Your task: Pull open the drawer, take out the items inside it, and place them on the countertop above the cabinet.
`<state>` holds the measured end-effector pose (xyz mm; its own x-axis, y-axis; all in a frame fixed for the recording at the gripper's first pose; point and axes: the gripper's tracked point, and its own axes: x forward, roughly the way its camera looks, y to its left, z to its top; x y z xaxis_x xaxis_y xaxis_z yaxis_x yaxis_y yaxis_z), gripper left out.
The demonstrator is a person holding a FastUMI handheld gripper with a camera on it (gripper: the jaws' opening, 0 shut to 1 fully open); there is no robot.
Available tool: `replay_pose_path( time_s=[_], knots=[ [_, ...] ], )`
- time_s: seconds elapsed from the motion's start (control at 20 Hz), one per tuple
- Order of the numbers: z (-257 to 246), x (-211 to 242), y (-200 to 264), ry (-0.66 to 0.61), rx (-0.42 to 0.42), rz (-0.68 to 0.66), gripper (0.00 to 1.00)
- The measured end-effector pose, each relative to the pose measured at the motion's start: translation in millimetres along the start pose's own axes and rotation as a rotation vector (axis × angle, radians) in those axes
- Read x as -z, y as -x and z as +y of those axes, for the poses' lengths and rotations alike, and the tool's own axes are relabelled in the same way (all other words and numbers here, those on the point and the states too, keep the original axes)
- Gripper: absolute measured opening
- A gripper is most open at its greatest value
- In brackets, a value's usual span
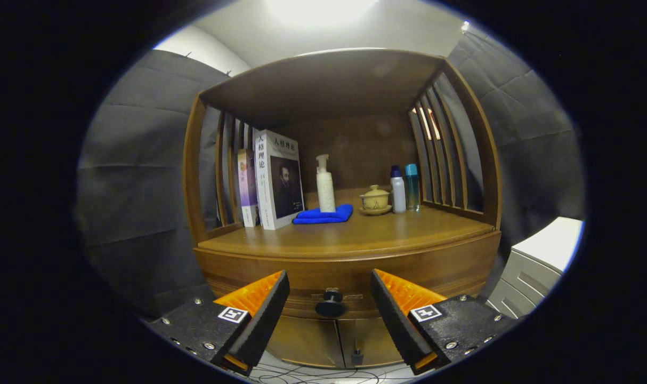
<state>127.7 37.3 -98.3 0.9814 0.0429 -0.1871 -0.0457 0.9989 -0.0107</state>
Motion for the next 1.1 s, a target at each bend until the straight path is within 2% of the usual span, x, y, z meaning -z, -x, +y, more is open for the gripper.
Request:
replay_pose_path(
  time_s=[0.15, 0.4, 0.8, 0.95, 1.1],
  knots=[
    [1.2, 20.3, -14.6, 0.019, -0.005, 0.032, 0.95],
    [1.6, 45.1, -26.2, -0.029, 0.007, 0.094, 0.94],
    [2.6, 75.5, -48.5, -0.085, 0.040, 0.198, 0.67],
    [2.9, 75.7, -48.8, -0.078, 0.046, 0.204, 0.46],
    [2.8, 76.4, -47.9, -0.074, 0.040, 0.220, 0.36]
  ],
)
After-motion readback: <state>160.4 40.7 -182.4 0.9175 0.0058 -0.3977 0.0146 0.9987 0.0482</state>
